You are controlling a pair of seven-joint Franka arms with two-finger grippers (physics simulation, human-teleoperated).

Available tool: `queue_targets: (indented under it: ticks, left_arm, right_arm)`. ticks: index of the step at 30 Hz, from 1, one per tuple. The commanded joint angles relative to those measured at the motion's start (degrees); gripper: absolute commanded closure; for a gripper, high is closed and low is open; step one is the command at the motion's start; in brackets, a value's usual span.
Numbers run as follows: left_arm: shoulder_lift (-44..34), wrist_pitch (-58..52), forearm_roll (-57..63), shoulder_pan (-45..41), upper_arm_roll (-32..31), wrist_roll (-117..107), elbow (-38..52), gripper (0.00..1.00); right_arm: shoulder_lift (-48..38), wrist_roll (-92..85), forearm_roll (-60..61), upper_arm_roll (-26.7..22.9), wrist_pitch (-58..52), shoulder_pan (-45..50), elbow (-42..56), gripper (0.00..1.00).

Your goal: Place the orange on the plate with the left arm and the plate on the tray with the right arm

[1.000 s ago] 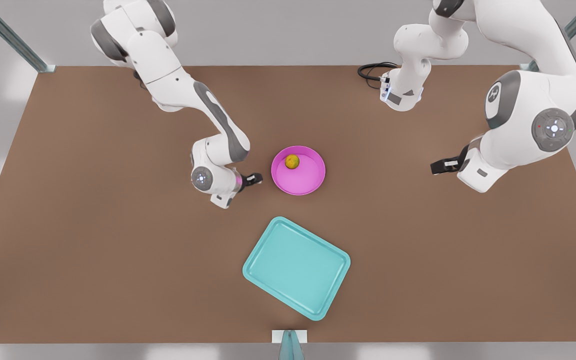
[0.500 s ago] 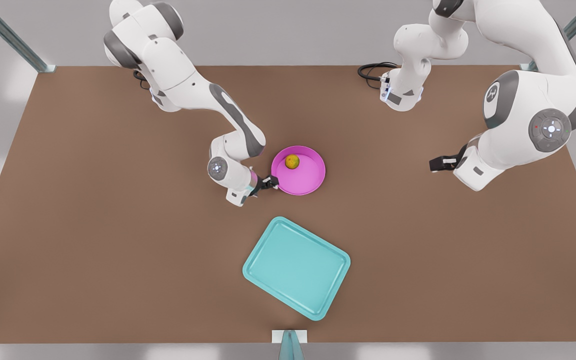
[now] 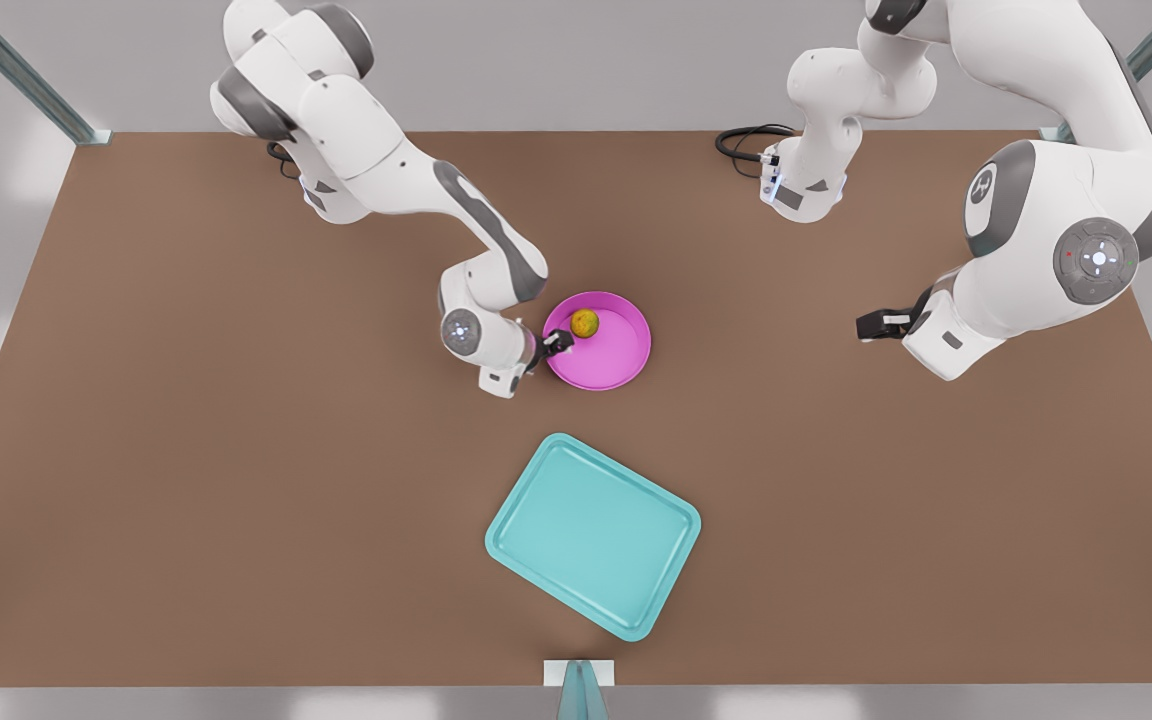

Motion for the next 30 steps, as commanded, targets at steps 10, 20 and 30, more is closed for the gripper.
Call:
queue_targets:
  ticks: [10, 20, 30]
  left_arm:
    - [-0.2, -1.0, 0.0, -0.1, 0.0, 1.0, 0.0, 0.00]
    - [-0.1, -1.0, 0.0, -0.1, 0.0, 1.0, 0.0, 0.00]
    - [-0.2, -1.0, 0.0, -0.1, 0.0, 1.0, 0.0, 0.00]
  right_arm:
    - [1.6, -2.9, 0.1, 0.0, -1.2, 0.7, 1.6, 0.40]
    - [3.0, -3.1, 0.0, -0.1, -1.4, 0.7, 2.8, 0.72]
    - [2.5, -2.5, 0.0, -0.1, -4.3, 0.2, 4.8, 0.79]
